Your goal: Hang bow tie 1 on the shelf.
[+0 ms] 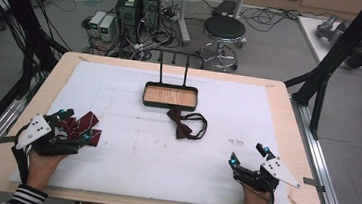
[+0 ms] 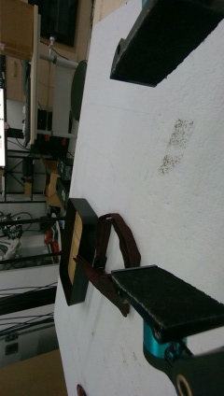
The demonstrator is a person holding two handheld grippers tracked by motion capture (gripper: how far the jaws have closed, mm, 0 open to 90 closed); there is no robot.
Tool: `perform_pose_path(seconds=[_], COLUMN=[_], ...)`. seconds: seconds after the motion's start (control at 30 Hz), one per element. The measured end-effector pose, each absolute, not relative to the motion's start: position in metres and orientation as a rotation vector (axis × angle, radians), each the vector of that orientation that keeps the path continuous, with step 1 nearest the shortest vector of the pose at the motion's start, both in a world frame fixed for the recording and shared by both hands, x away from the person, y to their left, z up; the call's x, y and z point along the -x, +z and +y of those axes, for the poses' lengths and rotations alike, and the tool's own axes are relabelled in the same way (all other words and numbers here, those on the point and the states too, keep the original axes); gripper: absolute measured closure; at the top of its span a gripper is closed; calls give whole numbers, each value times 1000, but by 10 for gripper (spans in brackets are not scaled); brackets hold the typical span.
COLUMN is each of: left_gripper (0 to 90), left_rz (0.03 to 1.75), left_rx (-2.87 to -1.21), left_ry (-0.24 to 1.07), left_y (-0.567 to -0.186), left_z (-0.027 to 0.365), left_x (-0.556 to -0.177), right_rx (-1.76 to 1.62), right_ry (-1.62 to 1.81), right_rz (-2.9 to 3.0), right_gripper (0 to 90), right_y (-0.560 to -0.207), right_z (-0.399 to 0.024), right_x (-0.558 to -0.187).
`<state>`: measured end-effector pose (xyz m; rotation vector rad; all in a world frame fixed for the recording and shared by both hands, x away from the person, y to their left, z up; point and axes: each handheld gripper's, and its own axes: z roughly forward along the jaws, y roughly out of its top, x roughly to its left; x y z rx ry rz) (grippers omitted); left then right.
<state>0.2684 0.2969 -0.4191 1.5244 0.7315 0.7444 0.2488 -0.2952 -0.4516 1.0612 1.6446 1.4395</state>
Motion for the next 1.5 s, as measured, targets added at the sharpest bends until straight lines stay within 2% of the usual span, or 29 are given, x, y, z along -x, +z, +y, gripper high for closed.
perform_pose_path(seconds=[0.43, 0.8, 1.23, 1.5], left_gripper=[88, 108, 139, 150], left_rz=[753, 795, 810, 861], left_rx=[-1698, -1913, -2169, -2318], left_ry=[702, 622, 591, 496], left_y=[-395, -380, -384, -390], left_z=[313, 330, 332, 332], left_x=[-273, -283, -302, -317], right_rx=[-1065, -1068, -1056, -1060], right_ry=[1445, 1448, 1446, 1451], right_rz=[1642, 1635, 1630, 1632], right_gripper=[44, 44, 44, 44], right_y=[-452, -452, -452, -452], right_z=[-295, -295, -296, -296], right_x=[-248, -248, -248, -247])
